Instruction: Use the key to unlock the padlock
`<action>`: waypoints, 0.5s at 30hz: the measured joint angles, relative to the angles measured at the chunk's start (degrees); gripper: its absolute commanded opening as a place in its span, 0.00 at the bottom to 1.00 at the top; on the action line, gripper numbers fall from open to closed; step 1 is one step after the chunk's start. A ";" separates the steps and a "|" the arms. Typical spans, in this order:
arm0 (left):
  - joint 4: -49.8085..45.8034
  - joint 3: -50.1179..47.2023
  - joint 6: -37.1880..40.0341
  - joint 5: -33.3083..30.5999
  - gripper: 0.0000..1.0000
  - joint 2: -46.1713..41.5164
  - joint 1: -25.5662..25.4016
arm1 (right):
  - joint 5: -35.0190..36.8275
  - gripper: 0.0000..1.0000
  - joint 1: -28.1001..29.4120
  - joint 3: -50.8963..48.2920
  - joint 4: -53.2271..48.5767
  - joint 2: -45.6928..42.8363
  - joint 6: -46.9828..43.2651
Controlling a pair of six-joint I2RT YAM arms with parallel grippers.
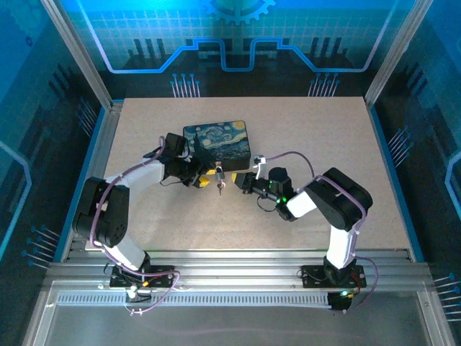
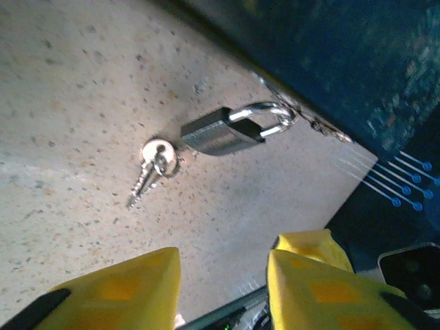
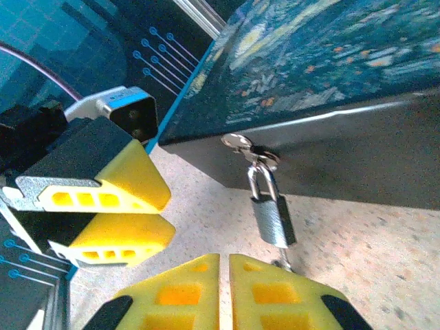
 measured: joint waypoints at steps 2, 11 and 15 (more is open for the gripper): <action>-1.46 1.11 1.99 -2.32 0.54 0.00 -1.16 | -0.02 0.15 -0.94 -1.29 -1.60 -1.49 -0.61; -6.64 10.69 11.39 -14.10 0.65 3.82 -8.07 | 0.24 0.16 -1.97 -2.75 -8.59 -8.02 -4.00; -8.35 12.48 14.29 -18.78 0.66 7.04 -9.53 | 0.26 0.17 -1.97 -3.10 -9.42 -8.52 -4.48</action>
